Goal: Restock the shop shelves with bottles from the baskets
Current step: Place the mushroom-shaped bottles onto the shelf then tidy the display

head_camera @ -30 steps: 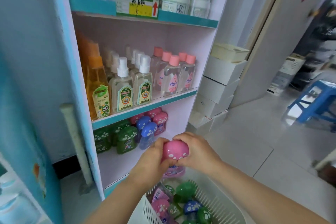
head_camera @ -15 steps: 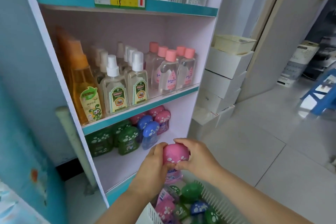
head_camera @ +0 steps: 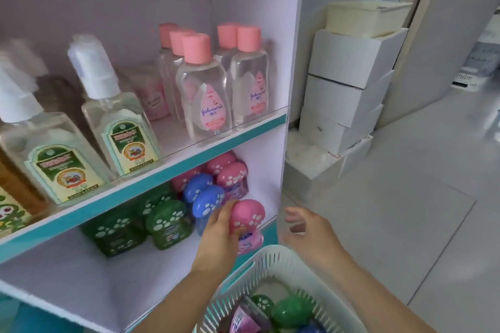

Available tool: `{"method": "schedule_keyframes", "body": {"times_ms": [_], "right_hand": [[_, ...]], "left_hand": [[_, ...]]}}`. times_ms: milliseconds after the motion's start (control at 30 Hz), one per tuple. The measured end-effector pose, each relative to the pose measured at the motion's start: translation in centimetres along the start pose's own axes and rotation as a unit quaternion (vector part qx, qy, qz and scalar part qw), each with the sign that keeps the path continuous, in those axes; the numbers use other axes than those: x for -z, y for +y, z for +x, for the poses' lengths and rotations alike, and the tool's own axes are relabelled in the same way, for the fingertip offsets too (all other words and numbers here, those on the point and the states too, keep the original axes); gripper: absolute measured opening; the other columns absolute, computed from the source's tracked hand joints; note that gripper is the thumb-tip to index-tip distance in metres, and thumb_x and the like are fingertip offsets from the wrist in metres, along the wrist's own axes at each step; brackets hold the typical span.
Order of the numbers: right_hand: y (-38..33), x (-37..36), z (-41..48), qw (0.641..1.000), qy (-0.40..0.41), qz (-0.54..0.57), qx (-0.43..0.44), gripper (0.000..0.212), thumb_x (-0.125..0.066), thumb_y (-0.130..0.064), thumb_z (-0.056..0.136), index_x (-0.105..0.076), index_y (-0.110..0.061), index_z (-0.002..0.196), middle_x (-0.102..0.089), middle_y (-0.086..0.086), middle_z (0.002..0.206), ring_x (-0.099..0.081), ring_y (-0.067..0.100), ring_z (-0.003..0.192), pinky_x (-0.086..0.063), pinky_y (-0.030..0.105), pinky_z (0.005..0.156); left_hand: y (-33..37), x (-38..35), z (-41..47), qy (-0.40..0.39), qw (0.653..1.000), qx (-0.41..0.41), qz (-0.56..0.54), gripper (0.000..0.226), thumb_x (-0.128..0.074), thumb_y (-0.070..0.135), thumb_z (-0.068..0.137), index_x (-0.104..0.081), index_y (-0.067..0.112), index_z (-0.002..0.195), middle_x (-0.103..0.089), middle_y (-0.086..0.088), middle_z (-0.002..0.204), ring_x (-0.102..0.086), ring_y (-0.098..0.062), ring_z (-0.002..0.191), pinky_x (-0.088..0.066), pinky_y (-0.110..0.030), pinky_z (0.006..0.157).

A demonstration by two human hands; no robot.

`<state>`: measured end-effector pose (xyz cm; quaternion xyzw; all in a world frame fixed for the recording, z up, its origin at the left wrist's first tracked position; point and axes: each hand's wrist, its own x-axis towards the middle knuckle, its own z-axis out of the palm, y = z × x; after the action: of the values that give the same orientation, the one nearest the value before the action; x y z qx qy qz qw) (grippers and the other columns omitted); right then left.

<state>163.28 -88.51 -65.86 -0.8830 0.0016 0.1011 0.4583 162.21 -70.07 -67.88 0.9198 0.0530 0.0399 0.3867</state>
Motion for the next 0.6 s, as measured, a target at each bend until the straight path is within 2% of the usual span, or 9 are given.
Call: {"method": "schedule_keyframes", "body": {"times_ms": [67, 200, 333, 600], "right_hand": [[0.7, -0.6, 1.5, 1.000, 0.001, 0.007, -0.006, 0.052, -0.066, -0.014, 0.086, -0.049, -0.023, 0.134, -0.055, -0.012, 0.106, -0.058, 0.007, 0.096, -0.041, 0.006, 0.065], [2.2, -1.5, 4.1, 0.999, 0.007, 0.024, -0.021, 0.046, -0.065, -0.014, 0.086, -0.054, -0.023, 0.130, -0.059, -0.010, 0.105, -0.060, 0.008, 0.093, -0.041, 0.008, 0.068], [2.9, -2.0, 5.4, 0.999, 0.005, 0.035, -0.038, 0.042, -0.064, -0.012, 0.087, -0.055, -0.022, 0.127, -0.060, -0.009, 0.103, -0.061, 0.008, 0.091, -0.044, 0.007, 0.059], [3.0, -2.1, 7.4, 0.998, 0.001, 0.052, -0.025, 0.039, -0.063, -0.014, 0.088, -0.056, -0.024, 0.125, -0.059, -0.012, 0.102, -0.057, -0.001, 0.084, -0.042, 0.004, 0.065]], "left_hand": [[-0.5, -1.0, 2.6, 0.006, 0.999, -0.014, 0.036, 0.056, -0.055, 0.011, 0.090, -0.035, 0.025, 0.140, -0.046, -0.008, 0.135, -0.049, -0.025, 0.117, -0.038, -0.031, 0.100], [-0.8, -2.8, 7.2, 0.011, 0.997, 0.003, 0.081, 0.057, -0.053, 0.017, 0.092, -0.029, 0.022, 0.144, -0.048, -0.011, 0.134, -0.042, -0.032, 0.119, -0.036, -0.041, 0.100], [-1.3, -4.6, 9.5, 0.008, 0.994, 0.031, 0.102, 0.058, -0.050, 0.019, 0.094, -0.023, 0.023, 0.146, -0.045, -0.013, 0.135, -0.042, -0.032, 0.119, -0.037, -0.042, 0.098], [-2.8, -6.3, 11.7, 0.000, 0.986, 0.054, 0.156, 0.058, -0.055, 0.023, 0.092, -0.027, 0.020, 0.143, -0.054, -0.015, 0.127, -0.053, -0.034, 0.112, -0.043, -0.042, 0.093]]}}
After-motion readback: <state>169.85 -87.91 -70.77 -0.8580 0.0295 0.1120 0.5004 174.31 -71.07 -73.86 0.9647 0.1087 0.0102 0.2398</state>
